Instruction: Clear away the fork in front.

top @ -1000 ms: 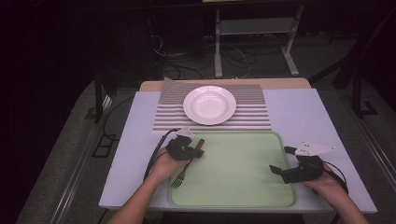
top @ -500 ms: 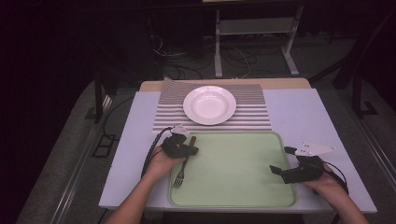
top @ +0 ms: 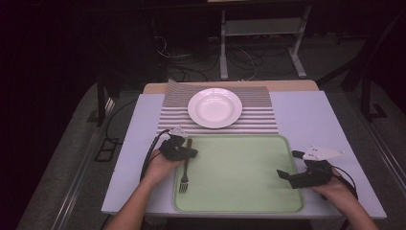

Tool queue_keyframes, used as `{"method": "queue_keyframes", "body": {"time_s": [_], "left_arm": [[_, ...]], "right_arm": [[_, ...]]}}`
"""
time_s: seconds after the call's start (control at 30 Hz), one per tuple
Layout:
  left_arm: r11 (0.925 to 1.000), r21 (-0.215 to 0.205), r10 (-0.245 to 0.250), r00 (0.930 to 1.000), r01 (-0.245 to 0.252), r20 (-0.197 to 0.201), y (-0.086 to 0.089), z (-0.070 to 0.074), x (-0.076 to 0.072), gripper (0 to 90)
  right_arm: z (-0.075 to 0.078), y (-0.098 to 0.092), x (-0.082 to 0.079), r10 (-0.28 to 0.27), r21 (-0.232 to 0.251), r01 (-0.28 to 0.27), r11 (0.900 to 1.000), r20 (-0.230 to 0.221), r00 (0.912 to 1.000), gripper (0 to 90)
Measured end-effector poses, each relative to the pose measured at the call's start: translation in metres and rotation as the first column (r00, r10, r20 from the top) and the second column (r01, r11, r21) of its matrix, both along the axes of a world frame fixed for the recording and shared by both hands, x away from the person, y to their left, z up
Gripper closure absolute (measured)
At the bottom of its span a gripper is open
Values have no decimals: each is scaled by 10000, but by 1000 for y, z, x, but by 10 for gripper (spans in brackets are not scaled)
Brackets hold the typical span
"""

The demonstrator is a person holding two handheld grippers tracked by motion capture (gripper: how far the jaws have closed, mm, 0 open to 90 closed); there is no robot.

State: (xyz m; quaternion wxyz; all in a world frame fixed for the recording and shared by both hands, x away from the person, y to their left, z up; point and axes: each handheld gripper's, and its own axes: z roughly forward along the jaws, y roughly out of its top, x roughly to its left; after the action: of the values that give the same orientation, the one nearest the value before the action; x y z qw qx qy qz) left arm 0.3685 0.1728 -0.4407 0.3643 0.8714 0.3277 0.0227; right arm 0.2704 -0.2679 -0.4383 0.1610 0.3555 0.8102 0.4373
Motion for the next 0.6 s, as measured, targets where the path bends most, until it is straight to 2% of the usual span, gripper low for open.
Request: {"method": "queue_keyframes", "body": {"time_s": [0.6], "left_arm": [[9998, 154, 91, 10000, -91, 24, 8, 1, 1, 869]], "right_arm": [[0, -2, 0, -46, 13, 46, 10000, 24, 10000, 76]]}}
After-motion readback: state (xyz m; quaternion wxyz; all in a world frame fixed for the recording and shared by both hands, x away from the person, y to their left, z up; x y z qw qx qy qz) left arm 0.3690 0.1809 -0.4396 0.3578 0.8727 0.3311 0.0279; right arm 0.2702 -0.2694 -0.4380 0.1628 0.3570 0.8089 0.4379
